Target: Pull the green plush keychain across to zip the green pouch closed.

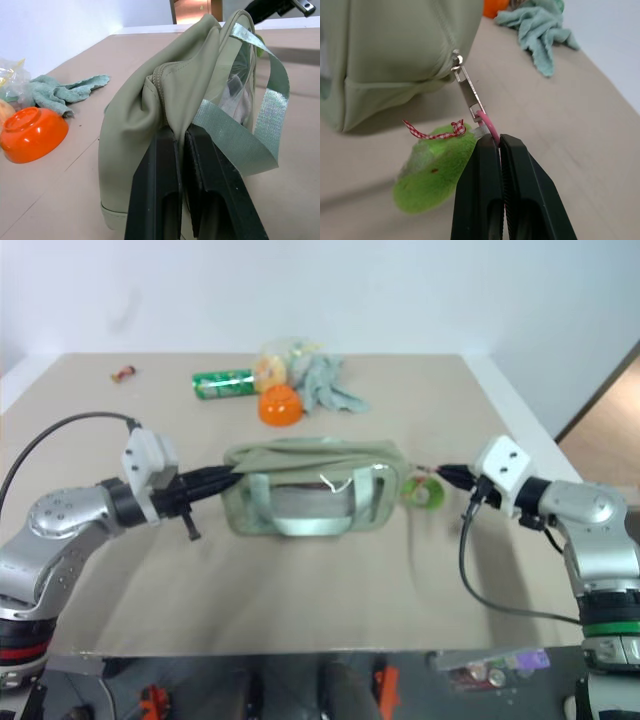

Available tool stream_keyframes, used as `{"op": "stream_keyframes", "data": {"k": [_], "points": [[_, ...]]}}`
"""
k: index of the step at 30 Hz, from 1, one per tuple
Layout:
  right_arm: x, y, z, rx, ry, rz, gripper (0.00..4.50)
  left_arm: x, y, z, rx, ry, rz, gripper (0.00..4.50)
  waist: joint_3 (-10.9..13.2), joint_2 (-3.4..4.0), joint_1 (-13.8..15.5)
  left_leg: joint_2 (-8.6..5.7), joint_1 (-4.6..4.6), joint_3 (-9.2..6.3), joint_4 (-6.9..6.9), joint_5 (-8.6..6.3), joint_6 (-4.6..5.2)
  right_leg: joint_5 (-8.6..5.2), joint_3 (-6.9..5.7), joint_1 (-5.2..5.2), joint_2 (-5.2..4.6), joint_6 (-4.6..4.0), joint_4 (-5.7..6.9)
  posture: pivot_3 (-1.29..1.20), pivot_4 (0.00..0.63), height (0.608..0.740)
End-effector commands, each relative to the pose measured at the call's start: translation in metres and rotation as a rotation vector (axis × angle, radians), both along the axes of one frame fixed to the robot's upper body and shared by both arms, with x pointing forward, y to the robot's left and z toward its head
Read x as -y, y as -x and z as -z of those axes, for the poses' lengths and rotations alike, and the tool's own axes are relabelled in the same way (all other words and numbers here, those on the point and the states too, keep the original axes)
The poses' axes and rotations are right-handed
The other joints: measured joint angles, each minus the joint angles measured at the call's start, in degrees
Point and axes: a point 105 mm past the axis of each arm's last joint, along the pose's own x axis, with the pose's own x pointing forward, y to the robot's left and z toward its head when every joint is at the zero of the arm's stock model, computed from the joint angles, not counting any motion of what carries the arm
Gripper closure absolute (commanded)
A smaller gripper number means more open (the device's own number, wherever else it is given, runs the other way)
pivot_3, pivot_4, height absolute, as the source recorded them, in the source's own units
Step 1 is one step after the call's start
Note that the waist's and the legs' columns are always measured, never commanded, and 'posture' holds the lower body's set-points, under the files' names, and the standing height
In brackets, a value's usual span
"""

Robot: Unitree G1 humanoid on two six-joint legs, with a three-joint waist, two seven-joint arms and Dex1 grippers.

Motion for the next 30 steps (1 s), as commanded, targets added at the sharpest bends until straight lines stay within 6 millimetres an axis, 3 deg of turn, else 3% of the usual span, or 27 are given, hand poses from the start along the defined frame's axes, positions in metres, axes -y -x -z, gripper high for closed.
{"op": "stream_keyframes", "data": {"k": [1, 3, 6, 13, 19, 24, 30], "points": [[0.023, -0.001, 0.012, -0.03, 0.016, 0.141, 4.47, -0.019, -0.007, 0.001, -0.008, -0.003, -0.106, 4.5, 0.0, 0.0, -0.01, 0.0, 0.05, 0.0, 0.0, 0.01, 0.01, 0.0, 0.0, 0.03, 0.0, 0.0, 0.0, 0.0, 0.15, 0.74], [0.021, 0.001, 0.016, -0.036, 0.016, 0.148, 4.47, -0.019, -0.007, 0.002, -0.009, -0.003, -0.108, 4.5, -0.01, 0.0, -0.01, 0.0, 0.07, 0.0, 0.01, 0.02, 0.03, 0.01, 0.0, 0.05, 0.0, 0.01, 0.01, 0.0, 0.15, 0.74], [0.018, 0.0, 0.006, -0.009, -0.01, 0.157, 4.47, -0.02, -0.006, 0.003, -0.012, -0.006, -0.112, 4.5, -0.02, 0.02, -0.03, 0.0, 0.1, -0.01, 0.01, 0.02, 0.03, 0.01, 0.0, 0.06, 0.01, 0.02, 0.01, 0.0, 0.15, 0.74], [0.028, -0.005, -0.061, 0.154, -0.003, 0.19, 4.47, -0.019, -0.006, 0.006, -0.017, -0.008, -0.106, 4.5, -0.03, 0.04, -0.03, -0.02, 0.09, 0.01, 0.01, 0.03, 0.04, 0.02, 0.02, 0.05, 0.01, 0.02, 0.02, 0.0, 0.15, 0.74], [0.049, -0.001, -0.095, 0.225, 0.035, 0.251, 4.47, -0.017, -0.006, 0.007, -0.021, -0.007, -0.099, 4.5, -0.01, 0.07, 0.09, -0.14, -0.08, -0.05, -0.01, 0.04, 0.09, -0.06, -0.04, -0.01, -0.1, 0.16, 0.01, 0.0, 0.15, 0.74], [0.056, 0.007, -0.077, 0.171, 0.081, 0.258, 4.47, -0.018, -0.007, 0.006, -0.019, -0.006, -0.099, 4.5, 0.0, 0.05, 0.08, -0.28, -0.17, -0.04, 0.0, -0.1, 0.32, -0.22, -0.01, 0.0, -0.39, 0.45, -0.04, 0.0, 0.15, 0.74], [0.039, 0.016, -0.015, 0.061, 0.08, 0.213, 4.47, -0.017, -0.009, 0.004, -0.014, -0.001, -0.099, 4.5, -0.02, 0.03, -0.16, -0.22, -0.06, -0.1, 0.0, -0.15, 0.39, -0.24, 0.11, 0.02, -0.38, 0.48, -0.03, 0.0, 0.15, 0.74]]}}
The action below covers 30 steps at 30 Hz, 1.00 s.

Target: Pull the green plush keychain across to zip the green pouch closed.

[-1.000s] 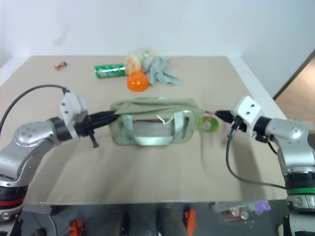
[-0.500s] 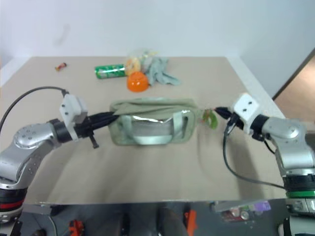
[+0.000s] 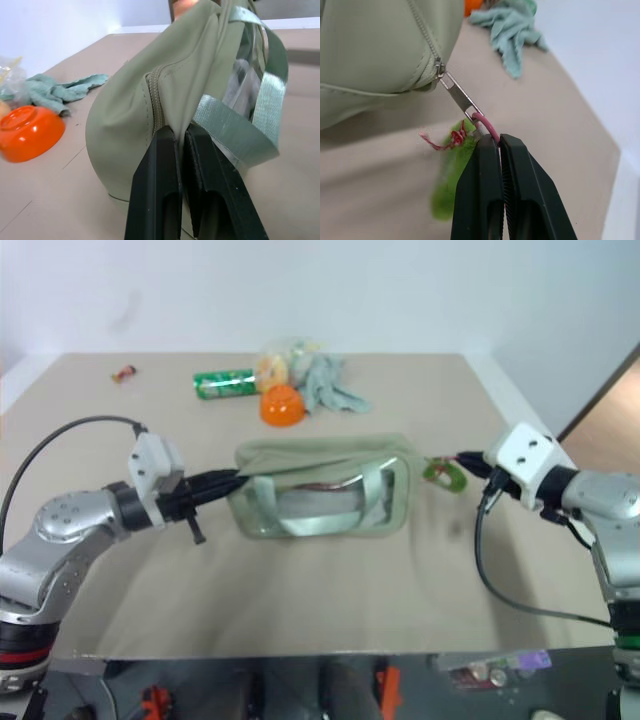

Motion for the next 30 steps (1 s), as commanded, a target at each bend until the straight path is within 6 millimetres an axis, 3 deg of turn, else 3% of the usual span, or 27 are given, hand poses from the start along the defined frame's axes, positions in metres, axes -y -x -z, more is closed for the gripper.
{"op": "stream_keyframes", "data": {"k": [1, 4, 7, 10, 14, 15, 19, 22, 25, 27, 30], "points": [[0.025, 0.005, 0.023, -0.01, 0.01, 0.131, 4.47, -0.022, -0.011, 0.001, -0.008, -0.007, -0.109, 4.5, -0.01, -0.01, -0.12, 0.01, 0.06, 0.0, 0.0, 0.0, -0.01, 0.0, 0.0, 0.03, 0.03, 0.0, 0.01, 0.0, 0.15, 0.74], [0.014, 0.008, 0.05, -0.04, 0.012, 0.105, 4.47, -0.022, -0.012, -0.002, -0.005, 0.0, -0.113, 4.5, -0.04, 0.05, -0.24, 0.01, 0.19, 0.01, 0.0, 0.04, -0.06, 0.04, 0.0, 0.08, 0.11, -0.07, 0.09, 0.0, 0.15, 0.74], [0.007, 0.006, 0.064, -0.038, 0.021, 0.09, 4.47, -0.023, -0.012, -0.003, -0.003, 0.004, -0.118, 4.5, -0.05, 0.07, -0.57, 0.03, 0.31, -0.01, 0.01, 0.11, -0.09, 0.15, 0.0, 0.14, 0.2, -0.11, 0.11, 0.0, 0.15, 0.74], [0.001, -0.001, 0.064, -0.003, 0.017, 0.076, 4.47, -0.024, -0.012, -0.004, -0.003, 0.012, -0.127, 4.5, -0.06, 0.06, -0.71, 0.06, 0.38, 0.0, 0.01, 0.26, -0.13, 0.29, -0.03, 0.18, 0.28, -0.17, 0.11, 0.0, 0.15, 0.74], [-0.009, -0.01, 0.042, 0.025, -0.127, 0.066, 4.47, -0.029, -0.013, -0.008, -0.029, 0.07, -0.151, 4.5, -0.06, 0.06, -0.9, 0.09, 0.39, 0.01, 0.01, 0.33, -0.08, 0.39, -0.02, 0.18, 0.33, -0.21, 0.11, 0.0, 0.15, 0.74], [-0.01, -0.011, 0.035, 0.023, -0.162, 0.062, 3.87, -0.03, -0.013, -0.009, -0.044, 0.09, -0.154, 3.71, -0.05, 0.05, -0.97, 0.09, 0.39, 0.01, 0.01, 0.34, -0.08, 0.4, -0.01, 0.17, 0.33, -0.22, 0.11, 0.0, 0.15, 0.74], [-0.015, -0.007, 0.011, 0.009, -0.26, 0.03, 2.54, -0.034, -0.009, -0.012, -0.062, 0.099, -0.146, 2.39, -0.04, 0.07, -0.96, 0.11, 0.13, 0.02, -0.01, 0.35, -0.08, 0.38, -0.07, 0.0, 0.34, -0.26, 0.11, 0.0, 0.15, 0.74], [-0.021, 0.009, -0.006, -0.072, -0.354, -0.029, 1.53, -0.044, -0.01, -0.025, -0.043, 0.145, -0.163, 1.4, -0.02, 0.07, -0.95, 0.1, 0.01, -0.03, -0.03, 0.33, -0.1, 0.35, -0.04, -0.08, 0.29, -0.26, 0.08, 0.0, 0.15, 0.74], [-0.014, 0.023, -0.006, -0.145, -0.362, -0.023, 0.49, -0.054, -0.009, -0.029, -0.042, 0.179, -0.192, 0.37, -0.02, 0.06, -0.71, 0.1, -0.08, -0.05, -0.03, 0.31, -0.1, 0.33, -0.05, -0.13, 0.21, -0.22, 0.06, 0.0, 0.15, 0.74], [-0.007, 0.033, 0.002, -0.21, -0.377, 0.0, 0.08, -0.06, -0.007, -0.026, -0.045, 0.187, -0.22, 0.04, -0.05, 0.02, -0.48, 0.07, -0.08, -0.03, -0.03, 0.3, -0.1, 0.3, -0.1, -0.08, 0.16, -0.17, 0.02, 0.0, 0.15, 0.74], [-0.006, 0.051, 0.021, -0.326, -0.427, 0.012, 0.08, -0.075, -0.004, -0.012, -0.041, 0.174, -0.308, 0.04, -0.05, 0.02, -0.33, 0.06, -0.03, -0.03, -0.03, 0.28, -0.07, 0.28, -0.07, -0.05, 0.07, -0.15, 0.0, 0.0, 0.15, 0.74]]}}
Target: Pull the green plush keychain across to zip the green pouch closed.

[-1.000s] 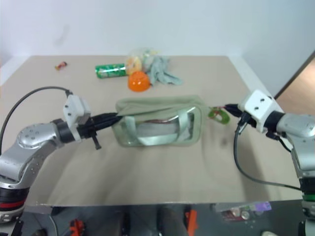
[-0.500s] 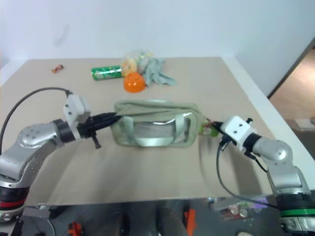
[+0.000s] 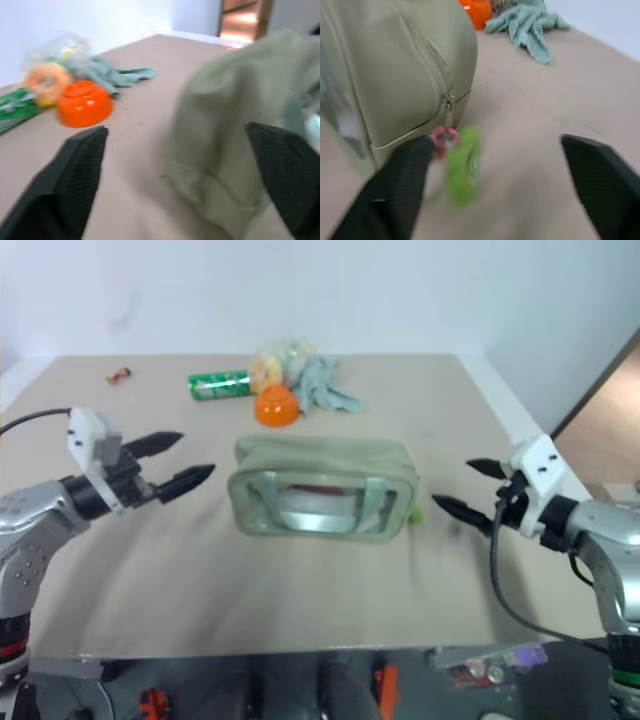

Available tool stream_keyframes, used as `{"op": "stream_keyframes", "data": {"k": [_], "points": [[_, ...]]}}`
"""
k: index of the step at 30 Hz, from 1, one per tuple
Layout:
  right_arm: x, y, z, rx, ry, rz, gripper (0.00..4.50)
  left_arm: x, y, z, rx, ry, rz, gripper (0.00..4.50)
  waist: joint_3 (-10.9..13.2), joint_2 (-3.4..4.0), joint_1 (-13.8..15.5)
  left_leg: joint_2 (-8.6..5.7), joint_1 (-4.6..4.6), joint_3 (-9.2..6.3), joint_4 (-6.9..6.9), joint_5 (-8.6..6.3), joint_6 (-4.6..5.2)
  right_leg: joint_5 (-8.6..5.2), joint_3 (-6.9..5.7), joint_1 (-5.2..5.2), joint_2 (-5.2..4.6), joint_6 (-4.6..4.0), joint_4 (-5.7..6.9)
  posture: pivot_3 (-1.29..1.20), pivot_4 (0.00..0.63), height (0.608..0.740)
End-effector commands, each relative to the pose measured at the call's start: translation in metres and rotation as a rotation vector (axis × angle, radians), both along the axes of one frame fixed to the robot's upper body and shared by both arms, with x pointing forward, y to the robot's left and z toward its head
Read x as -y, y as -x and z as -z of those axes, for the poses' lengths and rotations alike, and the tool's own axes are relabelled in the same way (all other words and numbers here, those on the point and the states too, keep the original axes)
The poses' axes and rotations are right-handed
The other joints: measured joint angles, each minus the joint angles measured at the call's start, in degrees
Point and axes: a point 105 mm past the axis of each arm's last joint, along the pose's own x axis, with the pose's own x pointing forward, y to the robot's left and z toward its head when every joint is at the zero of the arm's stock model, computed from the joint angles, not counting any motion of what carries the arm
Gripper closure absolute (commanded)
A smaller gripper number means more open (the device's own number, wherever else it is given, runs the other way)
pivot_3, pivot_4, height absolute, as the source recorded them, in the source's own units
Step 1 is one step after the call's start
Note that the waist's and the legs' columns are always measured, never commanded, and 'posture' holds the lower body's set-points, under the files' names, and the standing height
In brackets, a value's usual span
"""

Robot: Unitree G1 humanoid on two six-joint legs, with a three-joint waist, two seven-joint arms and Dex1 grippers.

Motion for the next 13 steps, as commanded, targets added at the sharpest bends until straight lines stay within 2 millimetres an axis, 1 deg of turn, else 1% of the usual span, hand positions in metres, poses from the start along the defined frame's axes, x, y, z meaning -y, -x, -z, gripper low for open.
{"op": "stream_keyframes", "data": {"k": [1, 3, 6, 9, 11, 13], "points": [[-0.004, 0.02, 0.004, -0.07, -0.065, -0.02, 0.08, -0.016, 0.006, 0.005, 0.038, -0.022, -0.092, 0.04, 0.0, 0.0, 0.0, -0.01, -0.01, -0.02, 0.0, 0.0, 0.0, 0.0, 0.02, -0.02, -0.02, 0.0, 0.0, 0.0, 0.15, 0.74], [-0.013, 0.029, 0.02, -0.083, -0.051, -0.042, 0.08, -0.025, 0.009, 0.019, 0.036, -0.039, -0.166, 0.04, 0.0, -0.02, -0.02, 0.0, 0.0, -0.02, 0.01, 0.0, 0.0, 0.01, 0.04, -0.03, -0.02, 0.02, 0.01, 0.0, 0.15, 0.74], [-0.03, 0.032, 0.027, -0.041, -0.065, -0.079, 0.08, -0.028, 0.015, 0.041, 0.01, -0.061, -0.234, 0.04, 0.0, -0.02, -0.09, 0.04, 0.08, -0.04, 0.02, 0.0, 0.0, 0.03, 0.03, 0.02, 0.01, 0.03, 0.01, 0.0, 0.15, 0.74], [-0.046, 0.034, 0.028, -0.015, -0.097, -0.134, 0.08, -0.017, 0.02, 0.053, 0.002, -0.069, -0.238, 0.04, 0.01, -0.04, 0.03, 0.03, 0.09, -0.05, 0.04, 0.04, 0.02, 0.07, 0.01, 0.01, 0.01, 0.05, 0.04, 0.0, 0.15, 0.74], [-0.067, 0.035, 0.025, 0.013, -0.134, -0.207, 0.08, -0.004, 0.025, 0.066, -0.019, -0.103, -0.207, 0.04, 0.0, -0.06, 0.25, 0.02, 0.08, -0.07, 0.08, 0.06, 0.03, 0.06, -0.01, 0.04, 0.01, 0.03, 0.04, 0.0, 0.15, 0.74], [-0.086, 0.036, 0.022, 0.032, -0.16, -0.267, 0.08, 0.004, 0.03, 0.075, -0.034, -0.122, -0.188, 0.04, 0.0, -0.05, 0.25, 0.02, 0.08, -0.05, 0.09, 0.06, 0.03, 0.03, 0.03, 0.04, 0.01, -0.02, 0.04, 0.0, 0.15, 0.74]]}}
